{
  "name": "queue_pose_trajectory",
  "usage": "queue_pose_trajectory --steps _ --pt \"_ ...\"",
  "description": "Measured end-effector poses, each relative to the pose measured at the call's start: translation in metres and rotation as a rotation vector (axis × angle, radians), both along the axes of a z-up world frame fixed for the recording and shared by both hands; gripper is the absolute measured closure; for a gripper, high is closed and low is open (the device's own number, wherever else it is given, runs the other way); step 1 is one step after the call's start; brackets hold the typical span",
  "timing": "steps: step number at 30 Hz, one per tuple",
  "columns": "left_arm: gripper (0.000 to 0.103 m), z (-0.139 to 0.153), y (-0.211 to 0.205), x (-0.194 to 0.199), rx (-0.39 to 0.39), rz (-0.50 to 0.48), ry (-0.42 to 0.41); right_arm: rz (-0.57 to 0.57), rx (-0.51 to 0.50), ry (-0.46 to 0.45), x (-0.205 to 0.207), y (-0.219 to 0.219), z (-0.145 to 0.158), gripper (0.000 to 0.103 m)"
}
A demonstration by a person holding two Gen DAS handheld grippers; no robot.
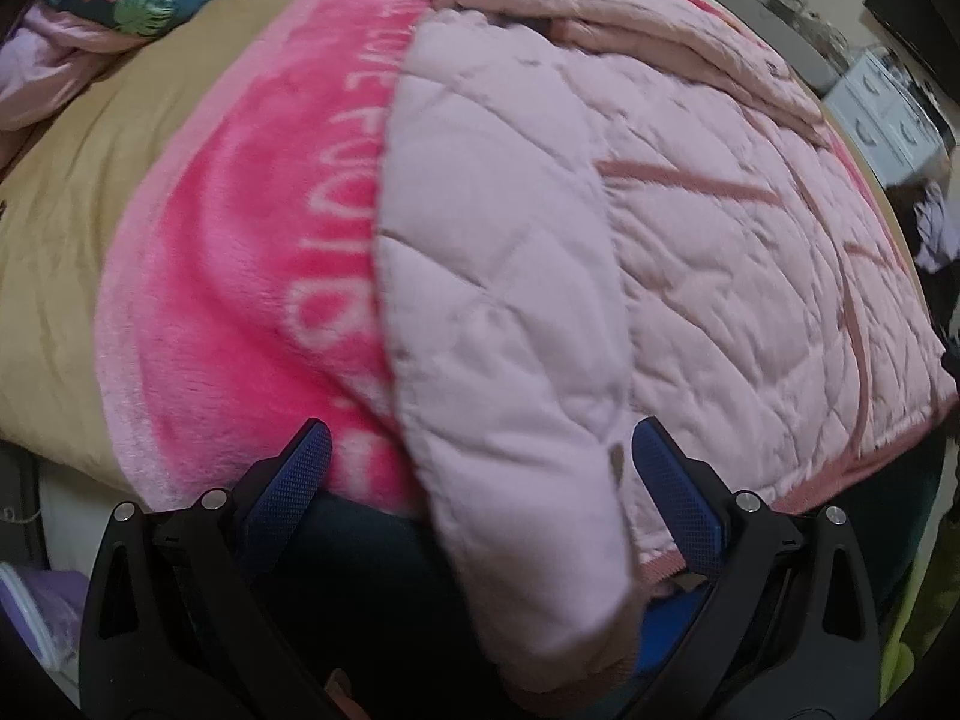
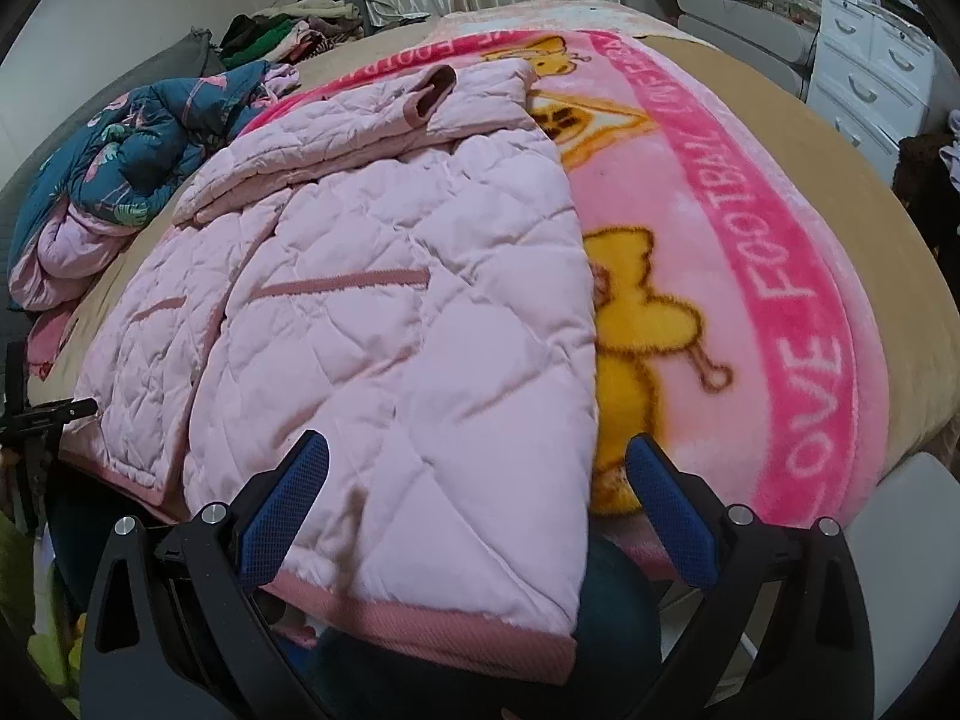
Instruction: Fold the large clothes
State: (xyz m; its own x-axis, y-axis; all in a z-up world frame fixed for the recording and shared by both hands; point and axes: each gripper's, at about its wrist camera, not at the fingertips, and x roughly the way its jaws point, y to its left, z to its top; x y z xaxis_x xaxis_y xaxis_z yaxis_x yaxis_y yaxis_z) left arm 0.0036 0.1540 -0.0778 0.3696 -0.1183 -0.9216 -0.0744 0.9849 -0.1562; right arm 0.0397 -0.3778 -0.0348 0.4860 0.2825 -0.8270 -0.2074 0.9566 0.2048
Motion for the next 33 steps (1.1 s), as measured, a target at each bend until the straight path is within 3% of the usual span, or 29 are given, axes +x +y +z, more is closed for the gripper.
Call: queue_pose_trajectory --steps 6,11,17,19,27,30,33 --pt "0.009 -0.009 -0.031 0.011 0.032 -0.103 0.031 0.014 -0.003 0.043 -0.006 -0.007 -0.003 0.004" --pt "0.009 -0.014 -0.039 0.012 0.064 -0.121 0.022 0.027 0.002 0.102 -0.009 -0.011 -0.012 0.004" --pt "0.041 -0.007 -0.036 0.007 0.07 -0.115 -0.016 0.079 0.015 0.144 -0.009 0.0 -0.016 0.006" --pt "0.048 -0.005 -0.032 0.005 0.071 -0.11 -0.022 0.105 0.012 0.162 -0.008 0.007 -0.019 0.018" --pt "0.048 -0.007 -0.026 -0.002 0.049 -0.101 -0.015 0.116 0.016 0.169 0.0 0.009 -0.023 0.026" --pt "0.048 -0.007 -0.025 -0.005 0.044 -0.098 -0.017 0.134 0.029 0.167 0.002 0.013 -0.022 0.035" --pt "0.047 -0.006 -0.024 -0.006 0.043 -0.097 -0.018 0.167 0.071 0.163 0.002 0.018 -0.018 0.054"
